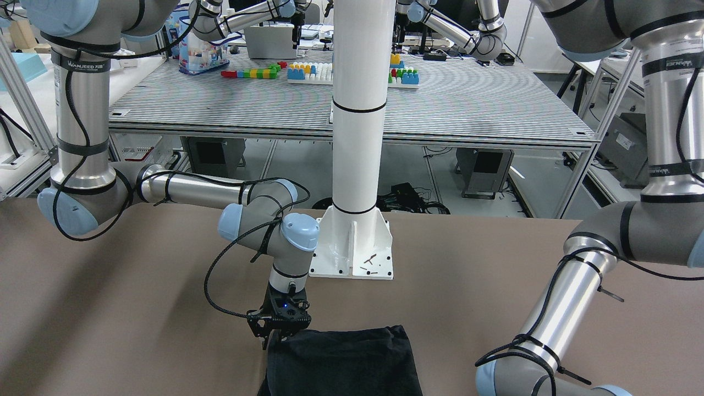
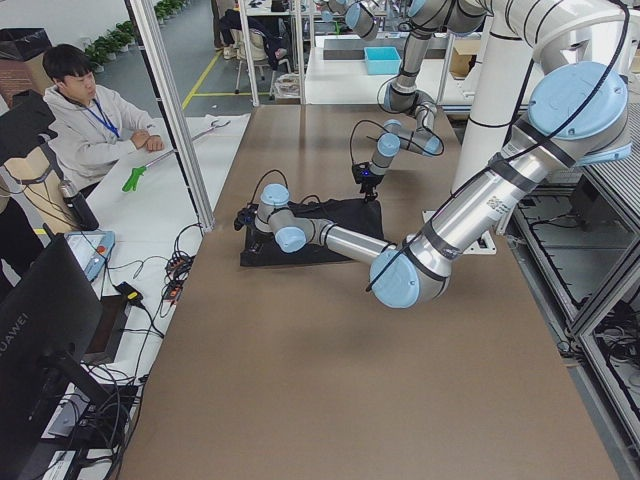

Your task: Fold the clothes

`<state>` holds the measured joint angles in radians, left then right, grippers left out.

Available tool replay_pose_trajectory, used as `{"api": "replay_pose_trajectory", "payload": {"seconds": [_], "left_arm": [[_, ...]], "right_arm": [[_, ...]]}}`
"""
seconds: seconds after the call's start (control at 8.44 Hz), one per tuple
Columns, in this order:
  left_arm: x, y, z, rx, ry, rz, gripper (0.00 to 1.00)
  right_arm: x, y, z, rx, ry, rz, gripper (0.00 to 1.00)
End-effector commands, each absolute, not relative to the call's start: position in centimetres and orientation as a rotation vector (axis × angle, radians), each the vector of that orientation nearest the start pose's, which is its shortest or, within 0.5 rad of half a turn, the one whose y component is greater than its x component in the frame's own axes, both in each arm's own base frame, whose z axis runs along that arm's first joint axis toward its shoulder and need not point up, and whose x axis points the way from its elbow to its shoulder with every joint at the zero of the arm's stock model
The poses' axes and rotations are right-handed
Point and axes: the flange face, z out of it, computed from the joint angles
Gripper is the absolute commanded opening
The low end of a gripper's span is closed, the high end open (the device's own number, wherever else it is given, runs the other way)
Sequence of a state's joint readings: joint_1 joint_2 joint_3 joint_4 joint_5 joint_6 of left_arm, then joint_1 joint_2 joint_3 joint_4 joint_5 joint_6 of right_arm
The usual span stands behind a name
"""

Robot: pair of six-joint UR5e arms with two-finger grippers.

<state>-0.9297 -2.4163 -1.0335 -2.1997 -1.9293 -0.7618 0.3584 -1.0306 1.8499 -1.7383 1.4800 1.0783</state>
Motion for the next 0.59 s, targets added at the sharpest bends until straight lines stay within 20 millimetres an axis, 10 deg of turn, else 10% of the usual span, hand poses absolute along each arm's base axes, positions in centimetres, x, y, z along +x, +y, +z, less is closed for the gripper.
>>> {"api": "replay_pose_trajectory", "payload": {"seconds": [0.0,0.47], "left_arm": [[41.5,-72.1,30.1,0.493,0.849,0.059,1.00],[41.5,-72.1,30.0,0.494,0.849,0.061,1.00]], "right_arm": [[-54.2,-38.9,24.8,0.369,-0.553,-0.065,0.94],[-55.4,-50.5,25.3,0.394,-0.470,-0.091,0.94]]}}
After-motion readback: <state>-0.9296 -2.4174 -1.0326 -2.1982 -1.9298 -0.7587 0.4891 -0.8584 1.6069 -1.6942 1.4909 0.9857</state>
